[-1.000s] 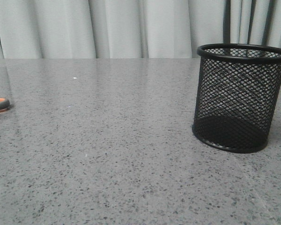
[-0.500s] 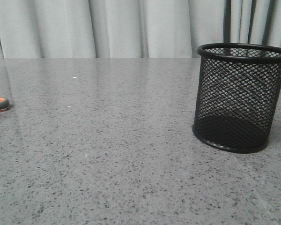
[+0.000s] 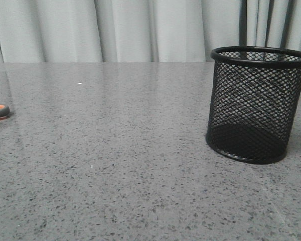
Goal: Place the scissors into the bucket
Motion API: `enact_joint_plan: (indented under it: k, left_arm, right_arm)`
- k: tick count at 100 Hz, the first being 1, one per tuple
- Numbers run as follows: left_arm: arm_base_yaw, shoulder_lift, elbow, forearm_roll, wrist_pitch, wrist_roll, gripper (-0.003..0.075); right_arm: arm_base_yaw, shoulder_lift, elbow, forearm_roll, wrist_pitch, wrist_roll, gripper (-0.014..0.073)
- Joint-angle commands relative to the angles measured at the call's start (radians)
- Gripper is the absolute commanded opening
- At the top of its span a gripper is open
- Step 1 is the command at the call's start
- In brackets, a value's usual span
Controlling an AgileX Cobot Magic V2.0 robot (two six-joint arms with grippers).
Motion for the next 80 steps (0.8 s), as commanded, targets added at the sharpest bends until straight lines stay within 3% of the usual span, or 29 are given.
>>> enact_joint_plan:
  k: [1,15,22,39,57,67,80]
  left_arm:
    - [0.000,0.097,-0.082,0.079,0.009,-0.005,0.0430]
    - [0.000,0.165,-0.127,0.053,-0.101,-0.005,0.0372]
    - [0.000,0.183,-0.156,0.043,-0.084,-0.002,0.0329]
    - [0.000,0.352,-0.304,0.183,0.319,0.168,0.0314]
    - [-0.033,0.557,-0.461,0.277,0.448,0.336,0.0315]
    - [-0.118,0.653,-0.542,0.451,0.553,0.382,0.0315]
    - [-0.294,0.769,-0.624,0.791,0.724,0.388,0.0315]
  right_arm:
    - [-0.004,0.052,-0.048,-0.008,-0.054,-0.002,0.0056]
    - [-0.004,0.061,-0.050,-0.008,-0.056,-0.002,0.0210]
    - [-0.004,0.059,-0.050,-0.008,-0.054,-0.002,0.0264]
    - [0.014,0.059,-0.050,-0.006,-0.056,-0.002,0.0281]
    - [0.030,0.059,-0.050,-0.006,-0.079,-0.002,0.0281]
    - [0.045,0.059,-0.050,-0.006,-0.092,-0.002,0.0281]
    - [0.065,0.059,-0.050,-0.006,-0.094,-0.002,0.0281]
